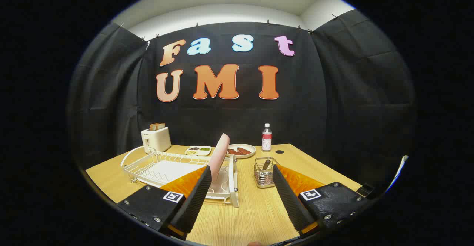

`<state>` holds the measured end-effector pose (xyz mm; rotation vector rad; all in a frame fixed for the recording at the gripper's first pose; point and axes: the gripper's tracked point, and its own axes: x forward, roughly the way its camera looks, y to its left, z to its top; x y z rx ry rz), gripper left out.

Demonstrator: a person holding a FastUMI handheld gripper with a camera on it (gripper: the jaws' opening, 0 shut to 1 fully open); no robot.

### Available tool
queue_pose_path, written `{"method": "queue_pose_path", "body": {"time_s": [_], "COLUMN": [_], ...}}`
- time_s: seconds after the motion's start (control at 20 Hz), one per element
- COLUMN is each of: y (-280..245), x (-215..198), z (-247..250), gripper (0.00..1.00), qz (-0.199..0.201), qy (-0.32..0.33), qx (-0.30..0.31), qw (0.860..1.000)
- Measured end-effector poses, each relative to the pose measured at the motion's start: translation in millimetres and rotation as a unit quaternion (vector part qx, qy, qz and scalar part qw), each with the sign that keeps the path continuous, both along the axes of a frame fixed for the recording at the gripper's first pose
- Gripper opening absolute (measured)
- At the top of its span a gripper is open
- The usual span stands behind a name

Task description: Take the plate from the dish rack, then take the spoon from the basket and place it into the plate.

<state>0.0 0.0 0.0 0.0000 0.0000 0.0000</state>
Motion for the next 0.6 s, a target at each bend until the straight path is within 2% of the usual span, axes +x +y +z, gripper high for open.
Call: {"method": "queue_pose_path", "body": {"time_s": [0.6], "y": [-10.4], "x": [-2.5], "z": [-8.3], "gripper": [0.99], "qz": [-0.009], "qy": [0.009], "qx": [0.004], "qw": [1.0]}}
